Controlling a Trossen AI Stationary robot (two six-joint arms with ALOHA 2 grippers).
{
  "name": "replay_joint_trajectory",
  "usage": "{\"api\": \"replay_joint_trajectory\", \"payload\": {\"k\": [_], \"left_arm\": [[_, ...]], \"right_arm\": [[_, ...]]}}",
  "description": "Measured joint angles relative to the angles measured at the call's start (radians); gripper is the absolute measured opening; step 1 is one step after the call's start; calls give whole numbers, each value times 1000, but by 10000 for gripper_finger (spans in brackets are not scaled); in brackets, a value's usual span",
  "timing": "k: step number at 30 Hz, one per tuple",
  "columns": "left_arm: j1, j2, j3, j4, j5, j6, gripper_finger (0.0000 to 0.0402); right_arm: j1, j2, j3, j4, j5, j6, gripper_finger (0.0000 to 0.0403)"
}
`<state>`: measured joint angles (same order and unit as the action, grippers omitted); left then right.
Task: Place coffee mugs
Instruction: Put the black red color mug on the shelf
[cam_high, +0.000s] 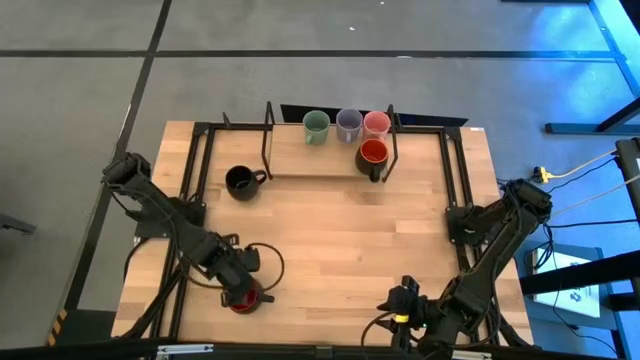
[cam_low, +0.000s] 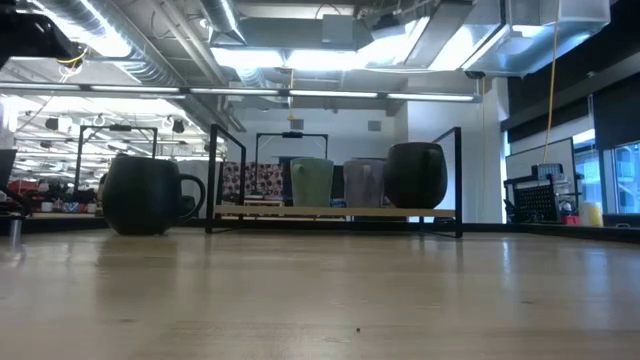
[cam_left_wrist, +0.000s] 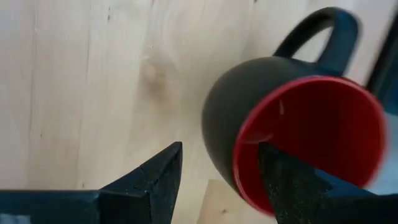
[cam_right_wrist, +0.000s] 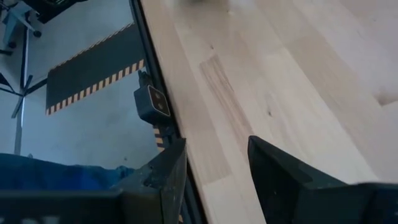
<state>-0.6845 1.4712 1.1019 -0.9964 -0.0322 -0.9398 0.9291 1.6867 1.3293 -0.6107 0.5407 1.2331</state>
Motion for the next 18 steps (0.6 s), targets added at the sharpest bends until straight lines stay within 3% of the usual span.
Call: {"api": "replay_joint_trajectory", "payload": {"k": [10,18], "left_arm": [[-5,106,0,56,-5,60,197],[-3,156,0,71,-7,102,92]], "right_arm": [[0,0,0,-46,1,27,159],[0,0,0,-45,1,27,159]]}}
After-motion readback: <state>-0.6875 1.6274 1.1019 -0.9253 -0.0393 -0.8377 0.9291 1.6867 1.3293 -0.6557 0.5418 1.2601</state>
